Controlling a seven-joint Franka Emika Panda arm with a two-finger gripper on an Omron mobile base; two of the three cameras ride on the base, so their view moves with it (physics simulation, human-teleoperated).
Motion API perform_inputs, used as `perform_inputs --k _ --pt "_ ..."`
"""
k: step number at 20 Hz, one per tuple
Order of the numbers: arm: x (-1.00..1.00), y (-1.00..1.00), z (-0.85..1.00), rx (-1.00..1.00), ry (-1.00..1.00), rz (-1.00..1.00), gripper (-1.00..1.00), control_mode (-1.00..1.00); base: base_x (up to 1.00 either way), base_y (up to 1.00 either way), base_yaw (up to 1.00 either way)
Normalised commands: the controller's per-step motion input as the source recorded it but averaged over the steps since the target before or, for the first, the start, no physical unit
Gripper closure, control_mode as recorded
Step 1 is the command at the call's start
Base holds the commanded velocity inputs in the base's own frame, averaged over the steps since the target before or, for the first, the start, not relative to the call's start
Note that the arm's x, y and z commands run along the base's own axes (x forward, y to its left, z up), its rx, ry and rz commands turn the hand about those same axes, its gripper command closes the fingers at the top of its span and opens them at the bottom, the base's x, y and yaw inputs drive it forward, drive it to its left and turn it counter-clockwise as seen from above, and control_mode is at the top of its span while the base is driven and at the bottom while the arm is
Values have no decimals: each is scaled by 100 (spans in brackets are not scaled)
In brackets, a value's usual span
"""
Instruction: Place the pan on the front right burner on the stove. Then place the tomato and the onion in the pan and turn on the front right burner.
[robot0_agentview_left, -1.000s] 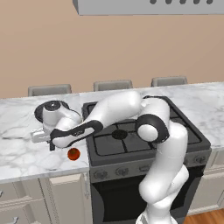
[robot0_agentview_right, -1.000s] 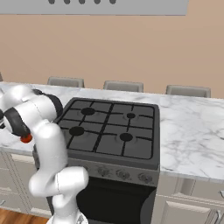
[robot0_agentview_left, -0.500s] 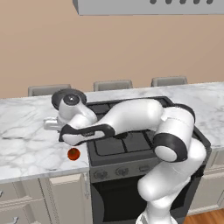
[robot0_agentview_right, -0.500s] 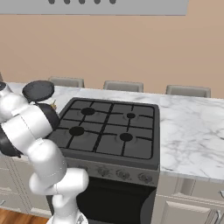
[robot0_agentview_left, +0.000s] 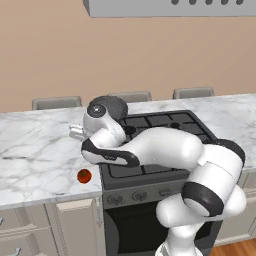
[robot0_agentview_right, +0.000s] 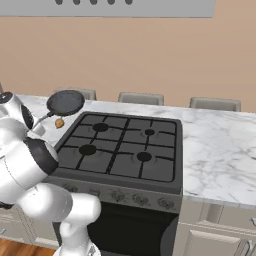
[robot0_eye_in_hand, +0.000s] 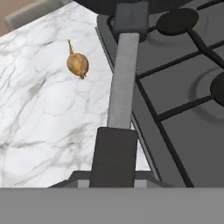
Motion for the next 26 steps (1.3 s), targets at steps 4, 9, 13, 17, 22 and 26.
perform_inputs --k 4,9,13,17,22,26 --pt "0 -69 11 0 2 -36 100 -100 0 0 0" --pt "0 -71 3 3 7 -36 100 -100 0 0 0" --pt "0 -72 1 6 10 -36 100 -100 0 0 0" --pt "0 -69 1 6 9 -33 100 -100 0 0 0" --pt "0 -62 2 9 12 -28 100 -100 0 0 0" --pt "0 -49 0 6 9 -24 100 -100 0 0 0"
